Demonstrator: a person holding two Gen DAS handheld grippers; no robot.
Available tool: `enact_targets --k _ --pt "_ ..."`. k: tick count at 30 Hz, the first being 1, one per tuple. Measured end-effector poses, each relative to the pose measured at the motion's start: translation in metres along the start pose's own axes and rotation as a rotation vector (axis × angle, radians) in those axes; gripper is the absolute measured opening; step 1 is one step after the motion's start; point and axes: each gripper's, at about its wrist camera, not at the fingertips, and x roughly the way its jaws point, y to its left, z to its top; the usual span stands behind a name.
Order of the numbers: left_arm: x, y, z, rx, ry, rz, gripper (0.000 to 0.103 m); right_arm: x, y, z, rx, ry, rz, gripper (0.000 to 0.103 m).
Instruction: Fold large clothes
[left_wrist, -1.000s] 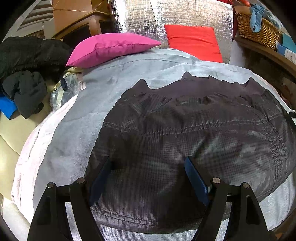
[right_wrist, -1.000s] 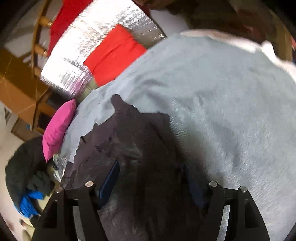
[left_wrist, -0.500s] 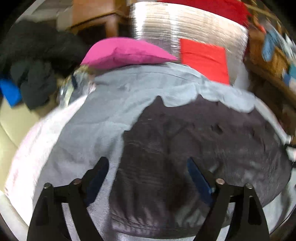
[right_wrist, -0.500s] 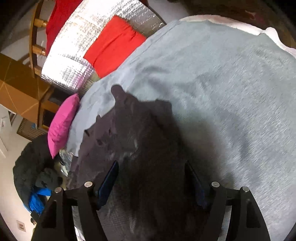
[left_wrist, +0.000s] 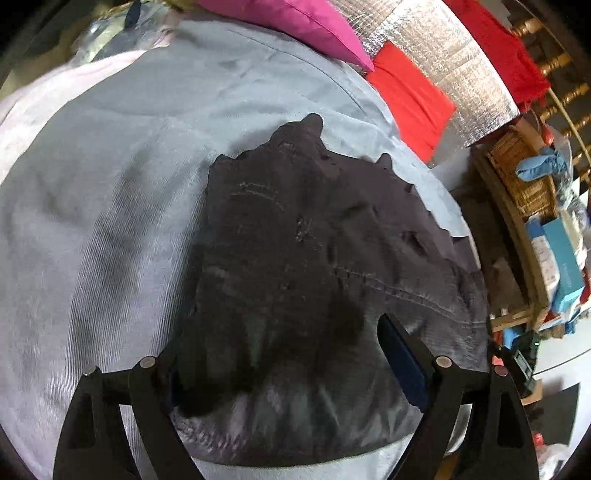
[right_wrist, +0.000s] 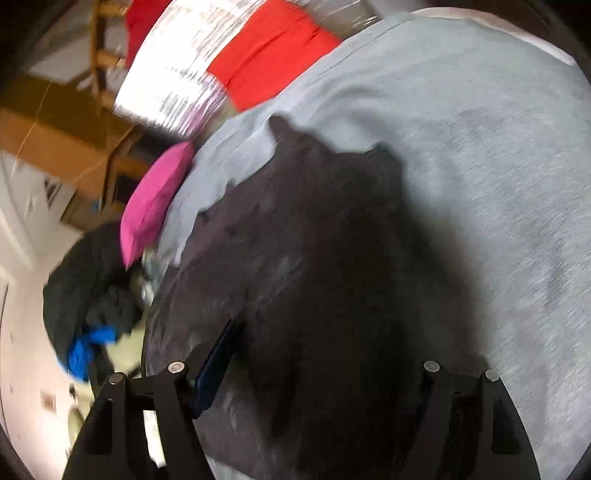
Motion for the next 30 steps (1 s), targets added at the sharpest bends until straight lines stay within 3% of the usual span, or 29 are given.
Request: enact_targets --k 4,6,8,10,14,16,19,21,24,26,28,30 --pt "0.011 0.007 0.008 -0.044 0.006 -0.004 0.068 0.008 0.003 -0.003 -0.024 -0.002 -0.068 0.070" --pt "0.009 0.007 0.013 -0.044 -0.027 -0.002 0.051 0.007 0.012 0.001 -0.020 -0.041 -0.092 0.053" --pt "0.005 0.009 0.018 -0.050 -0.058 -0.007 0.048 0.002 0.023 0.003 -0.051 -0.091 -0.107 0.046" --pt "0.009 0.012 0.023 -0.049 -0.064 0.010 0.048 -0.002 0.030 0.004 -0.064 -0.130 -0.098 0.045" --pt "0.012 0.001 0.021 0.000 -0.090 0.131 0.071 0.015 0.016 -0.011 -0.048 -0.116 -0.168 0.052" --pt "0.006 -0.006 0.018 0.028 -0.102 0.182 0.071 0.004 0.014 -0.014 0.000 -0.139 -0.165 0.057" --pt "-0.023 -0.020 0.008 0.105 -0.199 0.237 0.072 -0.019 0.020 -0.019 0.018 -0.171 -0.193 0.057" --pt "-0.045 -0.024 -0.003 0.138 -0.283 0.300 0.080 -0.046 0.024 -0.027 0.011 -0.250 -0.207 0.063" --pt "-0.072 -0.031 -0.025 0.182 -0.414 0.376 0.081 -0.082 0.036 -0.044 -0.029 -0.372 -0.257 0.067" --pt "-0.079 -0.042 -0.033 0.230 -0.466 0.407 0.082 -0.093 0.045 -0.055 -0.056 -0.402 -0.234 0.067" --pt "-0.078 -0.053 -0.044 0.291 -0.461 0.392 0.083 -0.092 0.062 -0.065 -0.114 -0.386 -0.212 0.067" --pt "-0.061 -0.065 -0.054 0.359 -0.384 0.372 0.085 -0.084 0.073 -0.073 -0.156 -0.372 -0.209 0.067"
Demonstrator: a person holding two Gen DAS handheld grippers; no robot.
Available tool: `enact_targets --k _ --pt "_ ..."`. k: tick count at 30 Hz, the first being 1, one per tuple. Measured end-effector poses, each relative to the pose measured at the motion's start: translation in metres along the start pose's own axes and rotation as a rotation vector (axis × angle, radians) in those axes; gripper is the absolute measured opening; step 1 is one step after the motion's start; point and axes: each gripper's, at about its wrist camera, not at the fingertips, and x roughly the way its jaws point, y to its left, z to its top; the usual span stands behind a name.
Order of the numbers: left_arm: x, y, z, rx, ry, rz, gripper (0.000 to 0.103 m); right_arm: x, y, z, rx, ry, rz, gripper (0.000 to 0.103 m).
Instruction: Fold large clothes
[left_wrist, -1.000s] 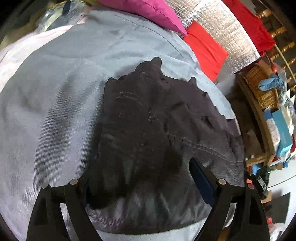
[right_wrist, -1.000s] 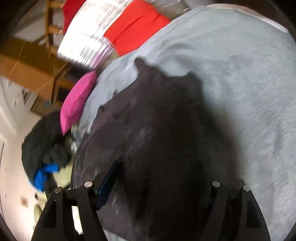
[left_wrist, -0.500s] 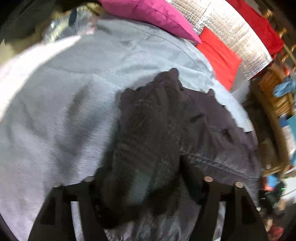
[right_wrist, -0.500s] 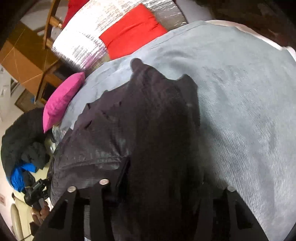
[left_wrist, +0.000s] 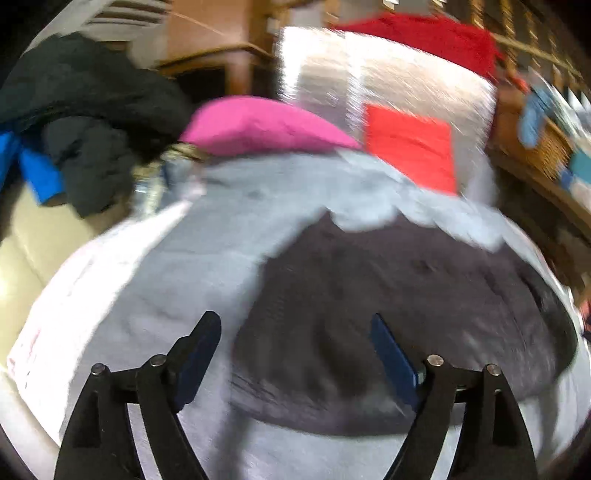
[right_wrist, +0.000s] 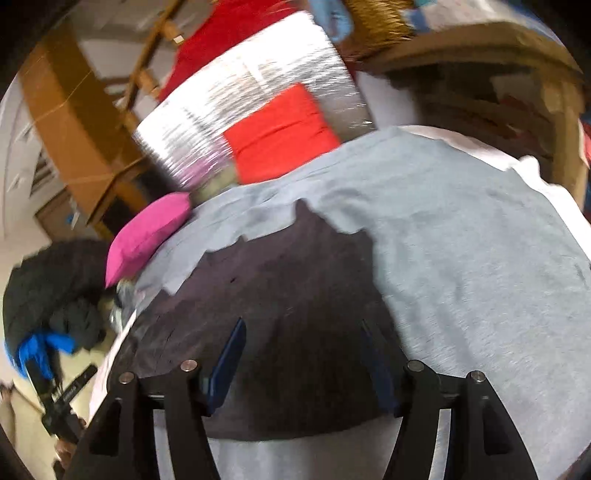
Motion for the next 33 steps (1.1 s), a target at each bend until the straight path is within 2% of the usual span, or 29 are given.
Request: enact_targets --k 2,3,4,6,8,10,12,14,16,17,18,19,21,22,23,25,26,27,29,31,33 --pt "0.024 -0.015 -0.011 0.061 0.113 0.019 0.085 0.019 0.005 -0.009 0.011 0.067 0.003 0.066" --pt "0.041 -0.020 -0.017 0.084 0.193 0.033 0.086 0.036 0.001 -0.016 0.022 0.134 -0.026 0.066" --pt "0.053 -0.023 -0.022 0.095 0.235 0.053 0.087 0.050 -0.003 -0.021 0.019 0.169 -0.071 0.064" --pt "0.053 -0.021 -0.021 0.086 0.222 0.075 0.092 0.057 -0.003 -0.027 -0.008 0.171 -0.101 0.063" --pt "0.050 -0.015 -0.018 0.058 0.221 0.050 0.092 0.051 0.005 -0.023 -0.028 0.173 -0.112 0.062" --pt "0.043 -0.010 -0.013 0.022 0.220 0.027 0.091 0.041 0.008 -0.012 -0.031 0.173 -0.077 0.062" --pt "0.030 -0.004 -0.004 -0.010 0.135 -0.013 0.091 0.029 0.011 0.003 -0.042 0.119 -0.055 0.062" --pt "0.027 -0.002 0.003 -0.026 0.080 0.000 0.091 0.029 0.016 0.019 -0.046 0.093 -0.054 0.062" --pt "0.042 0.008 0.004 -0.074 0.117 0.002 0.091 0.039 0.019 0.031 -0.047 0.096 -0.063 0.058" --pt "0.055 0.010 0.003 -0.090 0.168 0.004 0.091 0.052 0.018 0.039 -0.045 0.108 -0.070 0.048" --pt "0.068 0.010 0.001 -0.095 0.213 0.007 0.092 0.064 0.014 0.042 -0.028 0.129 -0.083 0.044" --pt "0.081 0.009 -0.004 -0.088 0.248 0.014 0.094 0.079 0.008 0.044 0.001 0.164 -0.110 0.044" --pt "0.087 0.005 -0.007 -0.070 0.219 0.068 0.103 0.114 -0.013 0.039 0.034 0.253 -0.186 0.037" --pt "0.088 0.006 -0.007 -0.070 0.224 0.071 0.103 0.120 -0.022 0.034 0.055 0.269 -0.176 0.038" --pt "0.088 0.007 -0.009 -0.077 0.232 0.066 0.103 0.117 -0.023 0.034 0.069 0.245 -0.167 0.038" --pt "0.085 0.012 -0.011 -0.090 0.235 0.052 0.103 0.102 -0.020 0.033 0.076 0.230 -0.152 0.040" --pt "0.083 0.012 -0.011 -0.083 0.237 0.051 0.103 0.092 -0.018 0.030 0.076 0.227 -0.133 0.044" --pt "0.079 0.010 -0.011 -0.071 0.246 0.057 0.103 0.083 -0.016 0.027 0.072 0.220 -0.126 0.054" --pt "0.068 0.003 -0.009 -0.025 0.255 0.092 0.103 0.050 -0.014 0.018 0.043 0.165 -0.117 0.061" --pt "0.042 -0.005 -0.007 0.021 0.166 0.180 0.103 0.027 -0.010 0.010 0.016 0.120 -0.109 0.069" --pt "0.013 -0.018 -0.009 0.048 0.104 0.225 0.103 -0.003 -0.010 -0.001 -0.007 0.080 -0.083 0.072"
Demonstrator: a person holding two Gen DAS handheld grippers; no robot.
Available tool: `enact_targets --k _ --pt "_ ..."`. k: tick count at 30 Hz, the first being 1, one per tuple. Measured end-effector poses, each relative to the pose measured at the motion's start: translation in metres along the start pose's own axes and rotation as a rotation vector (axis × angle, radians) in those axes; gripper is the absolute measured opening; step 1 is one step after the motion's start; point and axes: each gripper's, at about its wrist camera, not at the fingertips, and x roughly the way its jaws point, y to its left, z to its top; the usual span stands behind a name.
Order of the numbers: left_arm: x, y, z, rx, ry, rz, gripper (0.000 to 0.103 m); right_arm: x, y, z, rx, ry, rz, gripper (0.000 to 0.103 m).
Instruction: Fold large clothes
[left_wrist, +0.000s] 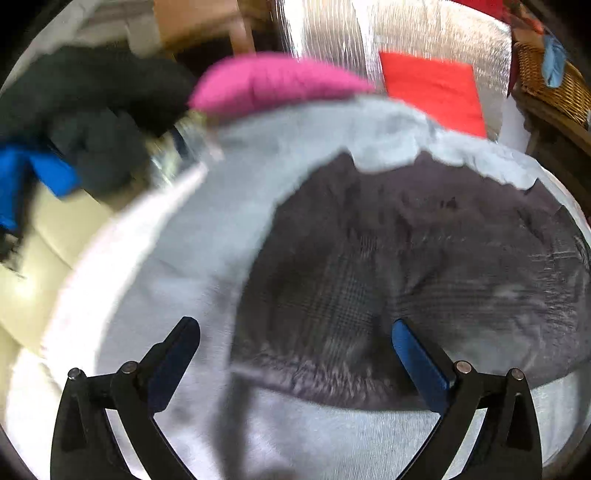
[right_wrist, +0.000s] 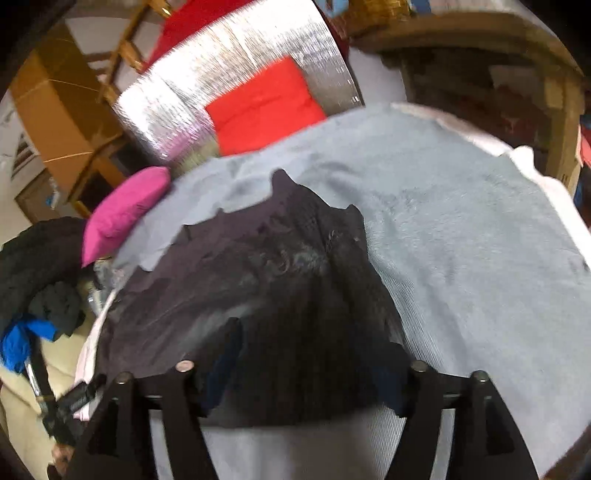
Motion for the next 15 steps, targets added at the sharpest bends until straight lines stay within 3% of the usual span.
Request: enact_targets --k 6,15 --pt "-0.086 -0.011 -0.003 0.054 -0.145 0.052 0.103 -0.058 0.019 -0.022 -0.053 -0.091 0.041 0.072" --pt "-0.177 -0.007 -0.007 0.009 -0.286 0.052 0.103 -0.122 0.069 -0.041 -0.168 -0.212 0.085 0.072"
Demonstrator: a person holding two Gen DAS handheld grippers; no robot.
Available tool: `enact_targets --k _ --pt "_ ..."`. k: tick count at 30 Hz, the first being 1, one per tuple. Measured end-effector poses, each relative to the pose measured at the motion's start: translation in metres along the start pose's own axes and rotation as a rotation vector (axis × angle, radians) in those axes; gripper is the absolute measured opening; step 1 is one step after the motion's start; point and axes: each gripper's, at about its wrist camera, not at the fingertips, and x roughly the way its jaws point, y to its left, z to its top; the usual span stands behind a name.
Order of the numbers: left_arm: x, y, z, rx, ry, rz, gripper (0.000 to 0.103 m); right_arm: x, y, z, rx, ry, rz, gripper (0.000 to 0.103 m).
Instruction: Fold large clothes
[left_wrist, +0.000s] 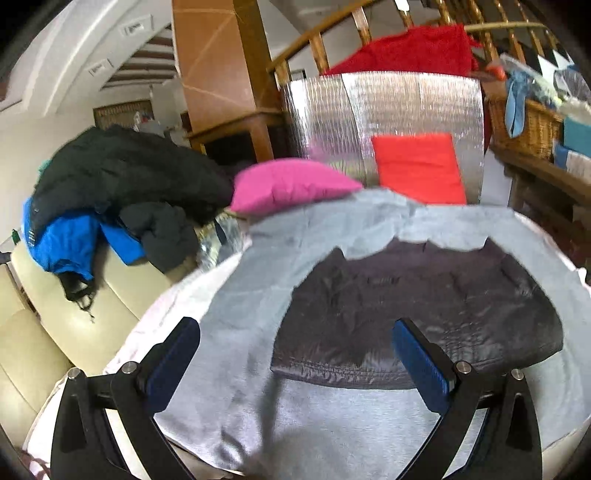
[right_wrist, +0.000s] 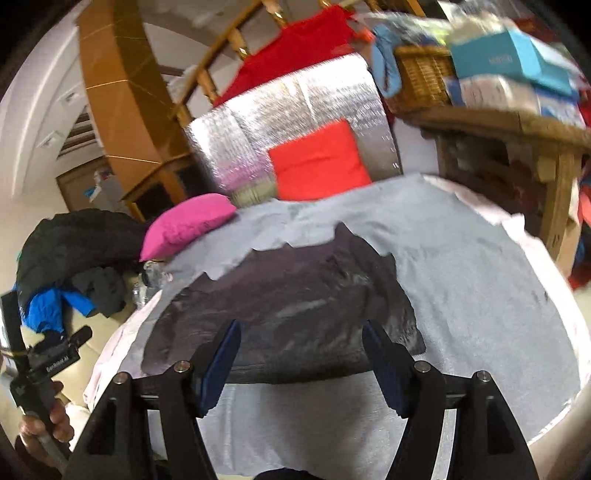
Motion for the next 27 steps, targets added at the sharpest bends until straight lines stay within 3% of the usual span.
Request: enact_targets --k 14,27 --pt "-0.098 0.009 0.004 -0.004 -0.153 -0.005 0.103 -0.077 0.043 -0.001 -0.099 -0.137 0.030 0.072" --pt "-0.127 0.016 -0.001 -0.009 -0.190 -0.015 0.103 -0.109 0.073 -0.008 -0.172 -0.199 0.046 0.072"
